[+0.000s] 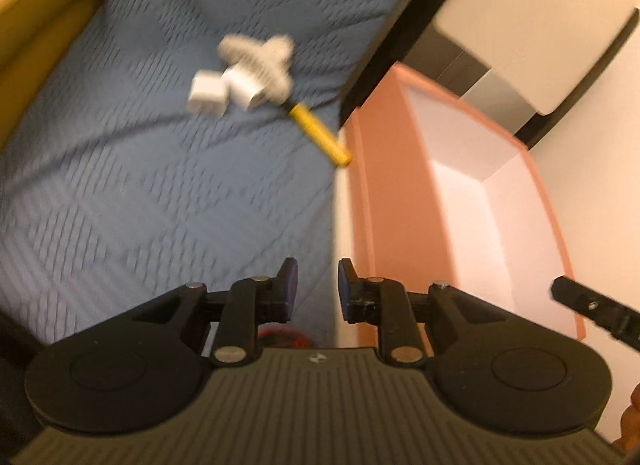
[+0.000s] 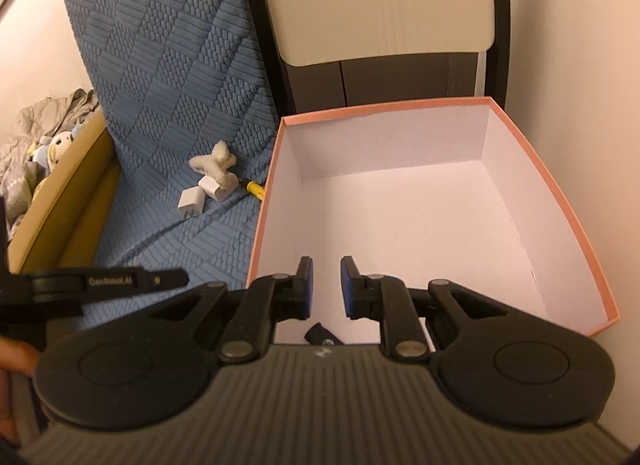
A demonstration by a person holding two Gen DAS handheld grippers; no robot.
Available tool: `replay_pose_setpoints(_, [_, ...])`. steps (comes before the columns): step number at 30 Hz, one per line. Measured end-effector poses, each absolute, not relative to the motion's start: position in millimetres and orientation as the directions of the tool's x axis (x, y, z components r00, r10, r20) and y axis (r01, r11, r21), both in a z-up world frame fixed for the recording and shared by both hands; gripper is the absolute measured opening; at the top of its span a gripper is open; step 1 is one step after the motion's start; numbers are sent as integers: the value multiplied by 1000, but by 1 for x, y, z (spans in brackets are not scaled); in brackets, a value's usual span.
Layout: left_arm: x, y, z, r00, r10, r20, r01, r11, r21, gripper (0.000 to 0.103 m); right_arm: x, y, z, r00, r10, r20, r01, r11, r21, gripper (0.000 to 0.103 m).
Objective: Organize rigid objects
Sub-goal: 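Carry the red figurine into the pink box and open the left tool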
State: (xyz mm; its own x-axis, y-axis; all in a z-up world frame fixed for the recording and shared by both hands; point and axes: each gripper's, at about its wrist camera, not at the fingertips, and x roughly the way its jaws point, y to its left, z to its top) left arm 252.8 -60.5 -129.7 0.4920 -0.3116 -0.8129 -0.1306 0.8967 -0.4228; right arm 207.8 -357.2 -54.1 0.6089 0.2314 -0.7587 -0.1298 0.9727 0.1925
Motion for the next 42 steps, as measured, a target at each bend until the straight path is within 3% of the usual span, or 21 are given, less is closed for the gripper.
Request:
replay_pose_setpoints(2, [247,-57,-135,482,-326,-813,-128,892,-433,44,206,-361,-57,604,227,-764,-119,973,195,18])
replay_pose_setpoints(4, [240,-55,-135,484,-341,-806,-114,888,-445,65,205,-365,-61,597,224,-771,-110,974,198,18])
replay_pose_setpoints(7, [228,-61,-128,484,-357,-799,-70,894,-442,73,204,-369,-65,591,221,-776,-102,975,200,18])
replay_pose_setpoints(15, [206,-95,-132,444,-298,-845,54,950,-307,76,203,-369,-72,577,214,-788,-92,976,197,18])
replay_pose_setpoints(22, [205,-107,-153,436,-223,-872,72,974,-213,73,205,-368,-74,566,209,-797,-90,977,192,19])
replay_pose_setpoints(24, [206,-106,-155,432,-243,-868,70,969,-237,66,205,-368,-75,561,204,-802,-88,978,188,19])
replay_pose_setpoints(33, [210,-101,-142,453,-234,-860,36,969,-245,66,206,-365,-75,556,199,-807,-94,980,177,19])
replay_pose_setpoints(42, [237,-105,-63,544,-298,-784,32,941,-336,66,211,-373,-58,584,211,-784,-97,977,191,19])
